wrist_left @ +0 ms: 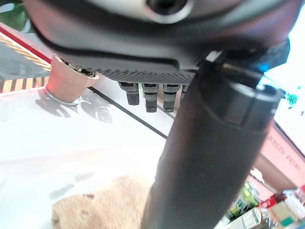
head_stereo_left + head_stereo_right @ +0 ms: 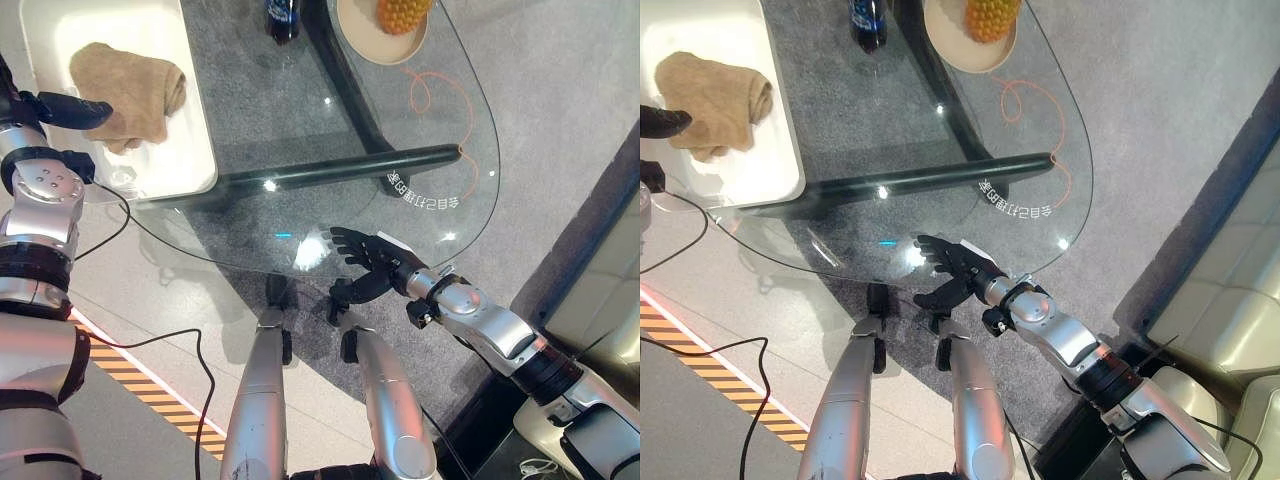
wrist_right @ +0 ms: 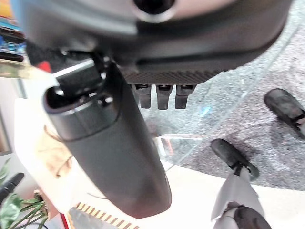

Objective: Wipe the table with a cloth and put it in the basket.

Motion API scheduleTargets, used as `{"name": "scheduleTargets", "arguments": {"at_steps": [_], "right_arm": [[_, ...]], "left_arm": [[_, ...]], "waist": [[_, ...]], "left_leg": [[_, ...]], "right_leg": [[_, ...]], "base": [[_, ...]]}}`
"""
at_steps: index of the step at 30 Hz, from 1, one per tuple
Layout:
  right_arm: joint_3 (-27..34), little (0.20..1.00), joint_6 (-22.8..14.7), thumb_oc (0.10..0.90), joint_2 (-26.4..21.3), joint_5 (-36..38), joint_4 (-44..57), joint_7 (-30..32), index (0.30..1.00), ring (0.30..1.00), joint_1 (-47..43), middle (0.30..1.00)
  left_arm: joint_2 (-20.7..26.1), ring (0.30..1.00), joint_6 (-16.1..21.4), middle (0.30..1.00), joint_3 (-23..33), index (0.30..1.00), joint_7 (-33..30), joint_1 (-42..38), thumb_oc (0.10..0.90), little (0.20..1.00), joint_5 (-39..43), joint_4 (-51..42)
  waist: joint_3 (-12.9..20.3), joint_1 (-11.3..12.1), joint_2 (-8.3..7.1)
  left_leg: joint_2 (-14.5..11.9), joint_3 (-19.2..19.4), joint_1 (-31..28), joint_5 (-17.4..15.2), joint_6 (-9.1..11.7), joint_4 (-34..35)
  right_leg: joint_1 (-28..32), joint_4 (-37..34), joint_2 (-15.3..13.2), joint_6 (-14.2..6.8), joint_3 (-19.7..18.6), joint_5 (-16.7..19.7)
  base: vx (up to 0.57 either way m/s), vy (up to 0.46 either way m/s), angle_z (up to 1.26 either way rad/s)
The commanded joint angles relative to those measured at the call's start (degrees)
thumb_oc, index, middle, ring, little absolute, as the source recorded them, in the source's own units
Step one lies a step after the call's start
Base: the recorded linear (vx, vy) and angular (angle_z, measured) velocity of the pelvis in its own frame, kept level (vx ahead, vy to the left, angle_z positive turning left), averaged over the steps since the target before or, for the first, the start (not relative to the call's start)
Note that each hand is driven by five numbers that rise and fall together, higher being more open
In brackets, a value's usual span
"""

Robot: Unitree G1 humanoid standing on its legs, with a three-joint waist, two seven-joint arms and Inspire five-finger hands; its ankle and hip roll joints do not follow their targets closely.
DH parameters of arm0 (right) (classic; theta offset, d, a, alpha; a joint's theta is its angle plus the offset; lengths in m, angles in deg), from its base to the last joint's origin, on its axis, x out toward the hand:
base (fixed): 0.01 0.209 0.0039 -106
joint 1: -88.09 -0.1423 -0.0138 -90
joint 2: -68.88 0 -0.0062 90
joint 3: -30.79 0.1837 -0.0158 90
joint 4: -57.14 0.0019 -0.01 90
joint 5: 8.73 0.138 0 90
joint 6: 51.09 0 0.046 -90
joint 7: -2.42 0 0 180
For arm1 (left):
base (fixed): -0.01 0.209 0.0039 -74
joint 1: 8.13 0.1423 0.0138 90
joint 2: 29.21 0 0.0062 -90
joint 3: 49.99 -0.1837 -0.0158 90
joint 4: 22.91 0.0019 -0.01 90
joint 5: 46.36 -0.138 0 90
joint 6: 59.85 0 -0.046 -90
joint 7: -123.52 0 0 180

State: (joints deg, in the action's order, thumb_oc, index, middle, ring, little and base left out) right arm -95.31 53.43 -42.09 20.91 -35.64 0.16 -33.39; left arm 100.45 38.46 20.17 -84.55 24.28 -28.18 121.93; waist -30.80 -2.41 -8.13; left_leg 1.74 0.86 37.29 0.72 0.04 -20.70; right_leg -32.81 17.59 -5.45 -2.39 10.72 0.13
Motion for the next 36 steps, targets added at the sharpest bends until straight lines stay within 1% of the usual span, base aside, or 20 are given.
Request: {"name": "scheduleTargets", "arguments": {"at_steps": [1, 3, 7, 10, 11, 12, 14, 15, 17, 18, 19, 20, 22, 23, 24, 27, 31, 33, 34, 36], "right_arm": [[6.1, 0.9, -2.4, 0.8, 1.1, -1.4, 7.6, 0.1, 0.9, 0.9, 3.7, 0.9], [6.2, 0.9, -2.2, 0.8, 0.8, -2.6, 6.8, 0.9, 0.9, 0.9, 4.6, 0.9], [7.9, 0.9, -2.2, 0.8, 0.0, -8.5, 5.0, 0.2, 0.9, 0.9, 9.4, 0.9], [9.5, 0.9, -2.7, 0.8, 0.6, -11.4, 4.4, -1.6, 0.9, 0.9, 16.2, 0.9], [9.5, 0.9, -2.8, 0.8, 0.8, -11.9, 4.1, -1.7, 0.9, 0.9, 16.7, 0.9], [9.9, 0.9, -3.0, 0.8, 1.4, -13.3, 3.2, -1.8, 0.9, 0.9, 18.6, 0.9], [10.6, 0.9, -2.9, 0.8, 3.7, -14.9, 0.2, -1.5, 0.9, 0.9, 23.2, 0.9], [10.7, 0.9, -2.9, 0.8, 4.1, -14.9, -0.3, -1.5, 0.9, 0.9, 23.9, 0.9], [11.7, 0.9, -3.5, 0.8, 6.7, -15.0, -3.7, -2.1, 0.9, 0.9, 27.0, 0.9], [12.6, 0.9, -3.2, 0.8, 8.3, -12.3, -5.8, -2.4, 0.9, 0.9, 28.7, 0.9], [13.2, 0.9, -3.7, 0.8, 10.2, -10.3, -9.1, -3.7, 0.9, 0.9, 30.1, 0.9], [13.4, 0.9, -3.6, 0.8, 10.8, -9.3, -10.3, -3.8, 0.9, 0.9, 30.5, 0.9], [15.3, 0.9, -1.8, 0.8, 14.7, -5.9, -18.7, -4.8, 0.9, 0.9, 32.5, 0.9], [15.5, 0.9, -1.4, 0.8, 15.1, -5.3, -19.6, -4.5, 0.9, 0.9, 32.7, 0.9], [16.7, 0.9, -0.3, 0.8, 16.9, -3.7, -24.2, -4.3, 0.9, 0.9, 33.5, 0.9], [18.9, 0.9, -0.8, 0.8, 19.6, -0.5, -33.5, -3.4, 0.9, 0.9, 33.4, 0.9], [22.0, 0.9, -4.3, 0.8, 22.3, 1.3, -46.5, -5.0, 0.9, 0.9, 32.5, 0.9], [23.3, 0.9, -5.0, 0.8, 23.2, 1.0, -51.7, -4.5, 0.9, 0.9, 32.0, 0.9], [23.8, 0.9, -4.3, 0.8, 23.5, 1.5, -53.4, -3.7, 0.9, 0.9, 31.8, 0.9], [25.5, 0.9, -5.9, 0.8, 24.2, -0.3, -61.2, -4.4, 0.9, 0.9, 31.4, 0.9]], "left_arm": [[6.0, 0.9, 5.5, 0.9, 6.6, 0.9, 0.9, 3.7, 0.8, 0.9, -1.3, -4.9], [5.8, 0.9, 6.8, 0.9, 8.2, 0.9, 2.3, 6.5, 0.8, 0.9, -1.3, -5.5], [3.0, 0.9, 9.4, 0.9, 13.2, 0.9, 3.9, 17.2, 0.8, 0.9, -0.7, -10.3], [-3.2, 0.9, 11.5, 0.9, 17.9, 0.9, 4.9, 29.8, 0.8, 0.9, -0.1, -16.6], [-4.1, 0.9, 11.8, 0.9, 18.3, 0.9, 5.0, 31.0, 0.8, 0.9, -0.4, -17.1], [-7.0, 0.9, 12.4, 0.9, 18.9, 0.9, 5.1, 34.2, 0.8, 0.9, -0.5, -18.5], [-14.6, 0.9, 12.3, 0.9, 18.8, 0.9, 4.6, 42.3, 0.8, 0.9, -0.1, -22.5], [-15.7, 0.9, 12.1, 0.9, 18.8, 0.9, 4.9, 43.6, 0.8, 0.9, -0.1, -22.9], [-21.0, 0.9, 12.0, 0.9, 17.5, 0.9, 4.8, 48.3, 0.8, 0.9, -1.8, -23.7], [-23.7, 0.9, 10.5, 0.9, 16.9, 0.9, 6.0, 51.0, 0.8, 0.9, -1.4, -23.7], [-26.6, 0.9, 10.5, 0.9, 15.4, 0.9, 6.7, 53.1, 0.8, 0.9, -1.7, -22.5], [-27.3, 0.9, 10.4, 0.9, 15.0, 0.9, 7.0, 53.5, 0.8, 0.9, -1.9, -22.2], [-32.0, 0.9, 8.9, 0.9, 12.2, 0.9, 9.6, 56.8, 0.8, 0.9, -3.4, -19.2], [-32.4, 0.9, 8.6, 0.9, 11.9, 0.9, 10.0, 57.1, 0.8, 0.9, -3.4, -18.9], [-34.3, 0.9, 7.3, 0.9, 10.7, 0.9, 12.0, 58.4, 0.8, 0.9, -3.7, -17.2], [-37.3, 0.9, 5.5, 0.9, 9.1, 0.9, 14.3, 59.4, 0.8, 0.9, -3.4, -12.4], [-39.7, 0.9, 5.1, 0.9, 7.2, 0.9, 16.3, 59.8, 0.8, 0.9, -3.5, -3.3], [-40.7, 0.9, 3.5, 0.9, 6.7, 0.9, 17.5, 59.7, 0.8, 0.9, -3.2, 0.8], [-41.1, 0.9, 1.5, 0.9, 6.5, 0.9, 18.4, 59.6, 0.8, 0.9, -2.7, 2.4], [-42.0, 0.9, 3.6, 0.9, 6.3, 0.9, 19.0, 59.6, 0.8, 0.9, -3.3, 8.5]], "waist": [[1.0, 3.6, 2.61], [1.0, 3.9, 2.83], [1.0, 4.8, 3.82], [4.3, 5.3, 4.47], [4.8, 5.3, 4.56], [5.7, 5.5, 4.81], [8.9, 5.8, 5.4], [9.3, 5.7, 5.54], [11.3, 5.7, 5.82], [12.6, 5.7, 5.98], [13.9, 5.6, 6.14], [14.3, 5.6, 6.17], [17.1, 5.7, 6.34], [17.4, 5.7, 6.36], [18.8, 5.7, 6.48], [20.6, 5.9, 6.75], [22.4, 5.8, 6.93], [23.0, 5.8, 6.94], [23.1, 5.8, 6.92], [23.9, 5.6, 6.75]], "left_leg": [[-1.0, 4.6, -10.2, -5.3, 0.3, 4.0], [-1.1, 4.8, -12.3, -4.7, 0.6, 5.3], [-1.0, 4.3, -18.6, -4.0, 1.2, 9.0], [-0.7, 3.7, -22.6, -3.0, 1.8, 12.7], [-0.7, 3.6, -22.8, -2.8, 1.8, 13.2], [-0.6, 3.4, -24.2, -2.9, 2.0, 14.1], [-0.4, 2.7, -26.9, -2.2, 2.3, 16.6], [-0.4, 2.5, -27.5, -2.1, 2.4, 17.1], [-0.6, 1.8, -29.3, -1.8, 2.6, 18.1], [-0.8, 1.5, -30.4, -1.6, 2.8, 18.5], [-0.8, 1.2, -31.3, -1.5, 2.9, 18.8], [-0.9, 1.1, -31.7, -1.5, 2.9, 18.9], [-1.2, 0.8, -34.0, -1.3, 3.0, 19.9], [-1.2, 0.8, -34.3, -1.3, 3.0, 20.1], [-1.5, 0.7, -35.8, -1.3, 3.1, 20.7], [-1.8, 0.7, -38.1, -1.3, 3.1, 21.9], [-2.4, 1.0, -41.0, -1.4, 3.2, 23.6], [-2.5, 1.1, -41.9, -1.4, 3.2, 24.2], [-2.5, 1.1, -42.3, -1.4, 3.2, 24.5], [-2.7, 1.5, -43.1, -1.8, 3.1, 24.8]], "right_leg": [[4.8, -1.6, -0.2, -4.8, -2.8, -0.2], [6.9, -2.2, -0.4, -4.8, -2.7, -0.3], [12.8, -4.0, -1.0, -5.1, -2.1, -1.2], [17.1, -6.9, -1.7, -5.3, -1.5, -1.5], [17.4, -7.4, -1.7, -5.3, -1.4, -1.3], [18.8, -7.9, -2.0, -5.3, -1.2, -1.7], [21.9, -10.1, -2.2, -5.2, -0.6, -1.9], [22.7, -10.6, -2.1, -5.2, -0.4, -1.8], [24.9, -11.8, -2.0, -5.0, -0.1, -1.8], [26.2, -12.5, -1.8, -4.8, 0.1, -1.7], [27.3, -12.8, -1.7, -4.7, 0.3, -1.8], [27.7, -13.0, -1.7, -4.6, 0.4, -1.8], [30.5, -14.5, -1.5, -4.3, 1.1, -1.4], [30.9, -14.7, -1.5, -4.3, 1.2, -1.3], [32.5, -15.6, -1.4, -4.1, 1.6, -1.0], [35.0, -17.1, -1.3, -4.0, 2.0, -0.6], [37.7, -18.2, -0.8, -3.8, 2.1, -0.9], [38.4, -18.5, -0.5, -3.8, 2.0, -1.0], [38.8, -18.8, -0.4, -3.8, 2.0, -1.1], [39.6, -19.5, -0.2, -3.9, 1.8, -1.0]], "base": [[-0.04, -0.088, 0.0], [-0.04, -0.103, 0.01], [-0.01, -0.075, 0.0], [0.04, -0.077, 0.0], [0.05, -0.05, -0.01], [0.04, -0.05, -0.01], [0.05, -0.068, -0.01], [0.06, -0.079, 0.01], [0.05, -0.105, 0.01], [0.06, -0.125, 0.04], [0.05, -0.111, 0.05], [0.06, -0.089, 0.11], [0.08, -0.115, 0.15], [0.09, -0.134, 0.08], [0.06, -0.097, 0.01], [0.07, -0.107, 0.02], [0.06, -0.076, -0.01], [0.04, -0.058, -0.03], [0.04, -0.06, -0.04], [0.04, -0.062, -0.04]]}}
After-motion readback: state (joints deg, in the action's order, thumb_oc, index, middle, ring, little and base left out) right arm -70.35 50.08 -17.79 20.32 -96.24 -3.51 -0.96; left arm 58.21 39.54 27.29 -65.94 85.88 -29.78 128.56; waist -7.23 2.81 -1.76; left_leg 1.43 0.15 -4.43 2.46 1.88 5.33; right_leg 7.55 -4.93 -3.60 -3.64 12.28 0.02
